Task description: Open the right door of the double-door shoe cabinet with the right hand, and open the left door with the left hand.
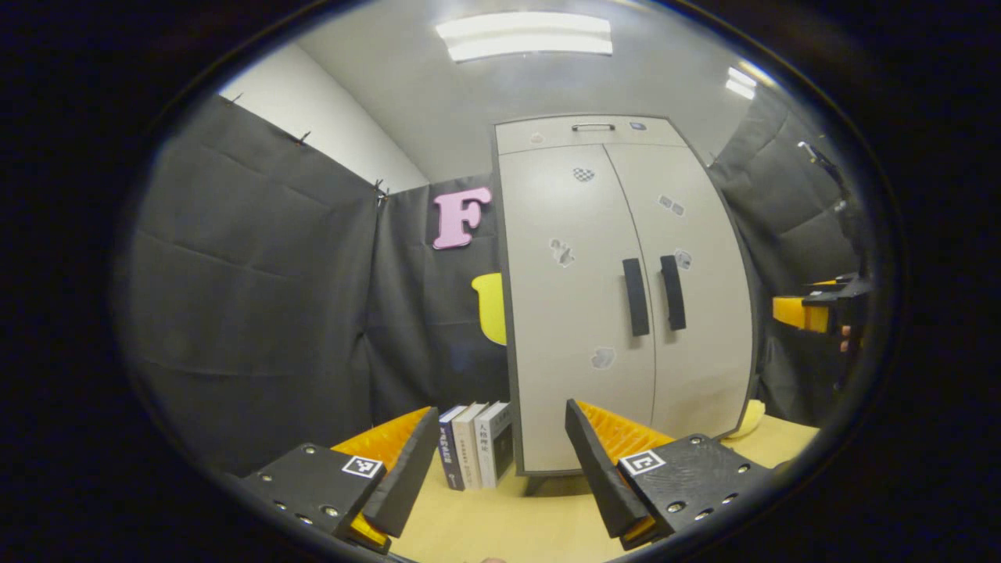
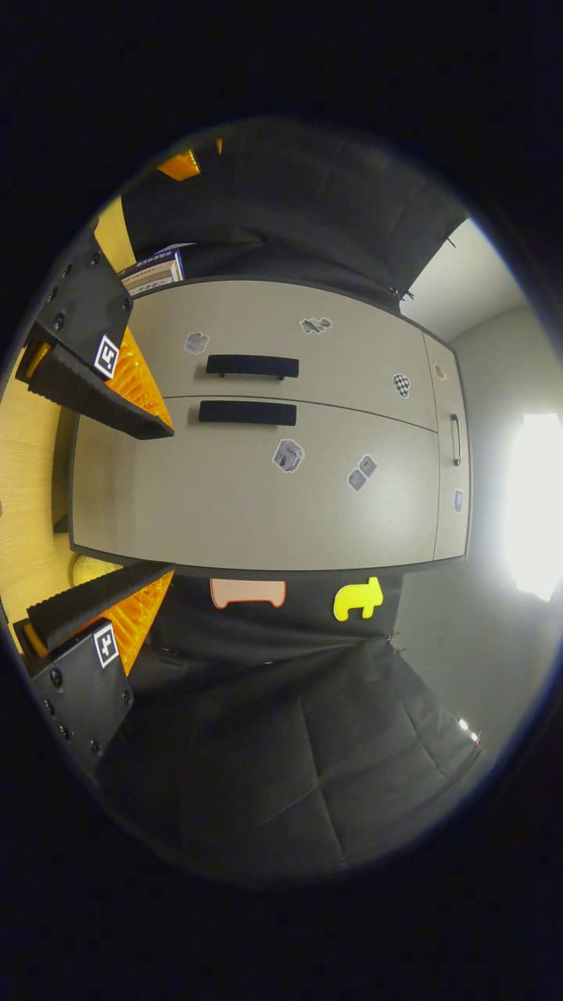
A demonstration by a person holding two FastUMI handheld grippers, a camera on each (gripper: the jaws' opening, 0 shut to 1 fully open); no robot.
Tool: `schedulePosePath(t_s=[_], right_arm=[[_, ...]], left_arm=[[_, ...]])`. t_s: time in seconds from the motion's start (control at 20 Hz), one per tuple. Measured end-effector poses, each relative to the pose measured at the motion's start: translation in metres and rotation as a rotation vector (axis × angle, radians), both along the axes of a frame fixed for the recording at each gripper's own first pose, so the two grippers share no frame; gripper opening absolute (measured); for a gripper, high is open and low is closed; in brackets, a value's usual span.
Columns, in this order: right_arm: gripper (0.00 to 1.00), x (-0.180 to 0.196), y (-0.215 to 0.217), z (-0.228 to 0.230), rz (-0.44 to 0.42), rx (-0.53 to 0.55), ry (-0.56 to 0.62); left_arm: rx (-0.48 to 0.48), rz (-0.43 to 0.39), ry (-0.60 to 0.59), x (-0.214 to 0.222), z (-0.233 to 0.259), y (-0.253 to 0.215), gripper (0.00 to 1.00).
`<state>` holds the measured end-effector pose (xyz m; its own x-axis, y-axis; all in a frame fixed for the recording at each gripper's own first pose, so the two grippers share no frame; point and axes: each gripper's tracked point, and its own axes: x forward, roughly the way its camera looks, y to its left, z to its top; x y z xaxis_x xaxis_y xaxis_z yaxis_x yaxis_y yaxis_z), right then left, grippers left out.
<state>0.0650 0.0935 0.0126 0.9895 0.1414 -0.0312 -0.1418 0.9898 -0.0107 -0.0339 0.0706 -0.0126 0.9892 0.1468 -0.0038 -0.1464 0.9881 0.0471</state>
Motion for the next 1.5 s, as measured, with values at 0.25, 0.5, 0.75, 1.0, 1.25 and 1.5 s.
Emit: schedulePosePath(t_s=[0.25, 0.5, 0.75, 1.0, 1.25, 1.5], right_arm=[[0.98, 0.030, 0.032, 0.019, 0.038, 0.016, -0.028], [0.98, 0.060, 0.056, 0.030, 0.052, 0.039, -0.032], [0.98, 0.089, 0.080, 0.039, 0.073, 0.035, -0.038], [0.97, 0.116, 0.104, 0.038, 0.092, 0.032, -0.027], [0.98, 0.139, 0.125, 0.024, 0.111, 0.046, 0.061], [0.82, 0.153, 0.141, 0.024, 0.143, 0.081, 0.098]], left_arm=[[0.001, 0.066, 0.017, -0.010, -0.007, 0.031, 0.93], [0.038, 0.139, 0.008, -0.030, -0.005, 0.064, 0.94], [0.050, 0.197, 0.017, -0.047, -0.007, 0.091, 0.93], [0.052, 0.250, 0.019, -0.059, -0.008, 0.110, 0.94], [0.054, 0.287, 0.035, -0.068, -0.013, 0.125, 0.93], [0.041, 0.315, 0.041, -0.076, -0.016, 0.135, 0.94]])
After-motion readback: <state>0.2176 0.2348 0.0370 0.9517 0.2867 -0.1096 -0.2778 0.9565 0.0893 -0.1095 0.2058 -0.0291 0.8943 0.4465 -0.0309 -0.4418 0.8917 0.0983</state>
